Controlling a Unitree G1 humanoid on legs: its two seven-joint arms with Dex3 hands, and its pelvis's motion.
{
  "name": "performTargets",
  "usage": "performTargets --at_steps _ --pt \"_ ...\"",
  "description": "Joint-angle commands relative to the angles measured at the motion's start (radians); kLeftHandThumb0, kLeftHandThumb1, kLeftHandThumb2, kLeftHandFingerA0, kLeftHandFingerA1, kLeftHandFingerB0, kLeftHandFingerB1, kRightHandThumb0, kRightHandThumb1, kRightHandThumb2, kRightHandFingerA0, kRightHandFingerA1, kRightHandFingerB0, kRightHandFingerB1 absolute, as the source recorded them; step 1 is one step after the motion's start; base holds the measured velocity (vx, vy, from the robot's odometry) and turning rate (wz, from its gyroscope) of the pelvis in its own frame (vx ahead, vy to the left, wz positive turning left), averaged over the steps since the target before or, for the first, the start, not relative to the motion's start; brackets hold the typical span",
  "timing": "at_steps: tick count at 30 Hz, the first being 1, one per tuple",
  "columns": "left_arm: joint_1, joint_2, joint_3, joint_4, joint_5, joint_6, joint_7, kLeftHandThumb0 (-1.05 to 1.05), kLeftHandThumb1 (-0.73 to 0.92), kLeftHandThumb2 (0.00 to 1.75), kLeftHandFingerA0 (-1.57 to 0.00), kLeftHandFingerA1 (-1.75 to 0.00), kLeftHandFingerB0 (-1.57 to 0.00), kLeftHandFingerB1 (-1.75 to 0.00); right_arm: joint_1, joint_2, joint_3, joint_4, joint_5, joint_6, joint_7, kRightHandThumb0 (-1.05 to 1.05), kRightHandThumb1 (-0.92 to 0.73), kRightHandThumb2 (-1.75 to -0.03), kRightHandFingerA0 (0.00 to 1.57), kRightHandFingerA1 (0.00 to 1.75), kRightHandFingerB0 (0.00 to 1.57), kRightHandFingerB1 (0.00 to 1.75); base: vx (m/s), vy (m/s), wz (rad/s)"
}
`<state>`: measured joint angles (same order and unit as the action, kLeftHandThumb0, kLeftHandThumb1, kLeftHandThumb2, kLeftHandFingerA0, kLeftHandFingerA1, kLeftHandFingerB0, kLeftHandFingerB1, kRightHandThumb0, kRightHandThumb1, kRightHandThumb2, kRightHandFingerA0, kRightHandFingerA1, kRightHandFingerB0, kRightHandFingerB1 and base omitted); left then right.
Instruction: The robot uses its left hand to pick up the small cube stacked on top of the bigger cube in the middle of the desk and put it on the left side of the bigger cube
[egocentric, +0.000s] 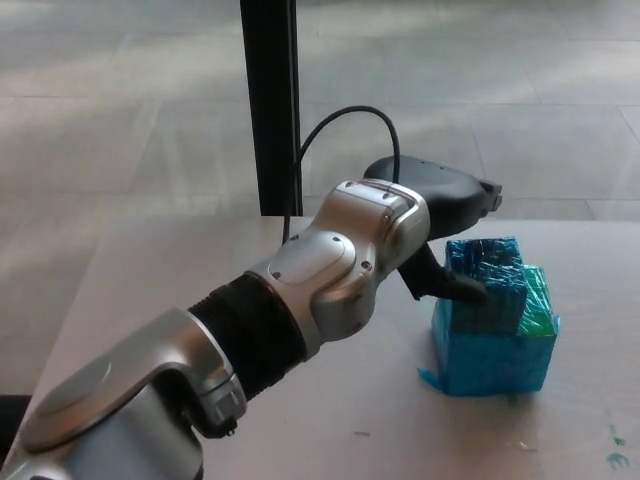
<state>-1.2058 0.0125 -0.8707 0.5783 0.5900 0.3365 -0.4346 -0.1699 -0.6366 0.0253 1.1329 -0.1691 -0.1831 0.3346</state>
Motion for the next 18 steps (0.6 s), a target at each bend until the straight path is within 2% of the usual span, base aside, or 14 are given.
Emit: performTargets --at_steps 1,3,10,11,12,13,14,15,16,17,18 --pt "0.014 -0.031 0.034 0.003 0.008 0.036 -0.086 -0.99 0.54 1.08 0.00 -0.34 -0.03 -0.14 -0.021 -0.035 0.007 -0.018 -0.015 -0.021 -0.004 -0.46 -0.24 -0.93 0.89 0.92 0.71 0.71 0.00 0.000 0.00" --pt "0.020 -0.040 0.045 0.004 0.008 0.040 -0.095 -1.05 0.59 1.10 0.00 -0.30 0.00 -0.09 -0.032 -0.034 0.009 -0.014 -0.018 -0.005 -0.006 -0.44 -0.24 -0.96 0.91 0.94 0.69 0.77 0.00 0.000 0.00" --pt "0.035 -0.072 0.112 0.042 -0.006 0.030 -0.089 -1.05 0.59 1.11 0.00 -0.32 0.00 -0.11 -0.056 -0.039 0.013 -0.007 -0.027 0.005 0.000 -0.53 -0.26 -0.95 0.93 0.97 0.68 0.77 0.00 0.000 0.00" --pt "0.039 -0.077 0.123 0.044 -0.010 0.028 -0.087 -1.05 0.60 1.10 0.00 -0.32 0.00 -0.10 -0.057 -0.040 0.014 -0.006 -0.030 0.005 0.001 -0.52 -0.28 -0.84 0.91 0.96 0.70 0.72 0.00 0.000 0.00" --pt "0.055 -0.086 0.147 0.047 -0.027 0.018 -0.063 -1.05 0.60 1.09 -0.02 -0.35 0.00 -0.09 -0.056 -0.039 0.009 -0.008 -0.023 0.002 0.004 -0.55 -0.24 -0.96 0.92 0.96 0.68 0.77 0.00 0.000 0.00" --pt "0.063 -0.090 0.160 0.048 -0.029 0.013 -0.055 -1.05 0.60 1.09 -0.02 -0.35 0.00 -0.09 -0.057 -0.039 0.006 -0.008 -0.021 0.002 0.006 -0.55 -0.24 -0.96 0.92 0.96 0.68 0.77 0.00 0.000 0.00" --pt "0.085 -0.104 0.181 0.055 -0.034 -0.007 -0.018 -1.05 0.62 1.10 0.00 -0.47 -0.04 -0.08 -0.052 -0.040 0.004 -0.019 -0.018 0.007 0.007 -0.52 -0.23 -0.88 0.92 0.97 0.69 0.74 0.00 0.000 0.00" --pt "0.098 -0.110 0.188 0.054 -0.031 -0.007 -0.008 -1.05 0.64 1.08 -0.01 -0.53 -0.05 -0.09 -0.053 -0.037 0.003 -0.022 -0.019 0.012 0.004 -0.50 -0.21 -0.94 0.94 0.97 0.70 0.78 0.00 0.000 0.00" --pt "0.111 -0.110 0.190 0.055 -0.025 -0.026 0.007 -0.87 0.51 1.01 -0.09 -0.58 0.00 -0.21 -0.058 -0.035 0.004 -0.018 -0.021 0.025 0.000 -0.51 -0.20 -0.93 0.92 0.96 0.70 0.78 0.00 0.000 0.00" --pt "0.112 -0.112 0.193 0.056 -0.022 -0.030 0.009 -0.90 0.48 0.90 -0.17 -0.61 -0.05 -0.34 -0.059 -0.036 0.004 -0.018 -0.021 0.027 0.000 -0.47 -0.23 -0.87 0.92 0.97 0.72 0.73 0.00 0.000 0.00" --pt "0.110 -0.112 0.181 0.058 -0.005 -0.028 0.002 -0.91 0.50 0.92 -0.14 -0.61 -0.04 -0.26 -0.060 -0.035 0.000 -0.012 -0.018 0.024 -0.002 -0.50 -0.20 -0.93 0.93 0.97 0.71 0.78 0.00 0.000 0.00"
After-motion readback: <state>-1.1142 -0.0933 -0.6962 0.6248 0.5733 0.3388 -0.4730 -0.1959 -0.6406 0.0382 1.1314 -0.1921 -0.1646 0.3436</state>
